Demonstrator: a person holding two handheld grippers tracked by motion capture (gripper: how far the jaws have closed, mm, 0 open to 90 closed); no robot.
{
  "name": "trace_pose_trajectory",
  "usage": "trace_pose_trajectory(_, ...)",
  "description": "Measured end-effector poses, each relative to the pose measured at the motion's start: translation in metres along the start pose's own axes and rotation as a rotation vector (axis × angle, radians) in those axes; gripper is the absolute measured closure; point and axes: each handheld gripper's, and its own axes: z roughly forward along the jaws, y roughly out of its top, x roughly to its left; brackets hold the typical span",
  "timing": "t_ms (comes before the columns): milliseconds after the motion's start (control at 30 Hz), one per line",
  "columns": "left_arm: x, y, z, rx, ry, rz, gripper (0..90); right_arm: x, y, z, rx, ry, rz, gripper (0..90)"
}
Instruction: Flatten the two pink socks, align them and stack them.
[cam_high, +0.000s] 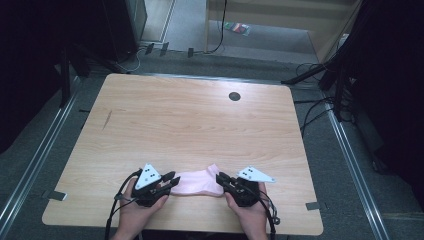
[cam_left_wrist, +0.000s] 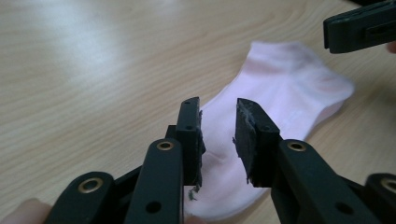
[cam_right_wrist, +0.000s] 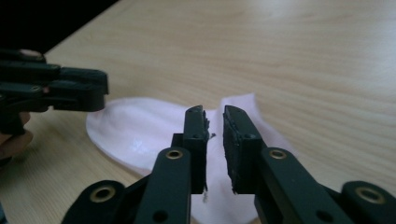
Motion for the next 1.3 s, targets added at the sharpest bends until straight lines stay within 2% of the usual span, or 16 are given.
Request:
trace_pose_trajectory(67,0.001,-0.003,0.008,0.044,0.009,-0.002,73.7,0.002,-0.004,0.01,0.047,-0.015,-0.009,82.4)
trace_pose_trajectory(133,0.002,-0.005,0.013,0.095,0.023,0.0,73.0,-0.001,-0.009,0.019,0.121,-0.035,0.0,82.9)
trace_pose_trajectory(200,0.002,-0.005,0.013,0.099,0.021,-0.002,72.1,-0.004,-0.014,0.023,0.15,-0.056,-0.007,83.3)
trace_pose_trajectory(300,0.001,-0.006,0.013,0.102,0.015,-0.012,71.4,-0.006,-0.014,0.022,0.165,-0.058,-0.008,82.2)
trace_pose_trajectory(400,-0.001,-0.006,0.014,0.106,0.032,0.021,71.7,-0.004,-0.013,0.02,0.175,-0.085,-0.05,79.9)
trace_pose_trajectory(500,-0.003,-0.006,0.014,0.116,0.051,0.061,73.0,-0.005,-0.015,0.019,0.17,-0.087,-0.054,79.3)
trace_pose_trajectory(667,-0.001,-0.006,0.013,0.114,0.055,0.053,74.0,-0.008,-0.015,0.017,0.169,-0.094,-0.051,77.2)
trace_pose_trajectory(733,-0.001,-0.006,0.013,0.114,0.058,0.054,73.9,-0.009,-0.014,0.015,0.178,-0.083,-0.027,71.7)
trace_pose_trajectory(767,-0.002,-0.006,0.013,0.114,0.058,0.052,73.5,-0.009,-0.013,0.015,0.177,-0.079,-0.03,68.8)
trace_pose_trajectory(833,0.0,-0.006,0.013,0.107,0.035,0.03,67.7,-0.009,-0.013,0.014,0.172,-0.065,-0.036,61.2)
trace_pose_trajectory(900,0.004,-0.006,0.012,0.093,-0.01,-0.016,56.6,-0.009,-0.012,0.014,0.165,-0.045,-0.037,53.2)
trace_pose_trajectory(967,0.008,-0.006,0.01,0.065,-0.052,-0.036,49.8,-0.01,-0.011,0.012,0.135,-0.033,-0.044,45.0)
trace_pose_trajectory(1033,0.01,-0.006,0.007,0.039,-0.069,-0.048,40.0,-0.011,-0.008,0.009,0.098,-0.023,-0.053,36.9)
trace_pose_trajectory(1133,0.011,-0.005,0.0,-0.004,-0.084,-0.064,26.1,-0.016,-0.006,0.005,0.034,-0.003,-0.04,26.2)
trace_pose_trajectory(1233,0.014,-0.003,-0.007,-0.042,-0.072,-0.082,14.6,-0.02,-0.004,0.003,0.023,-0.019,-0.023,17.3)
trace_pose_trajectory(1300,0.016,-0.001,-0.012,-0.062,-0.073,-0.081,13.4,-0.022,-0.002,0.001,0.034,-0.035,-0.025,12.6)
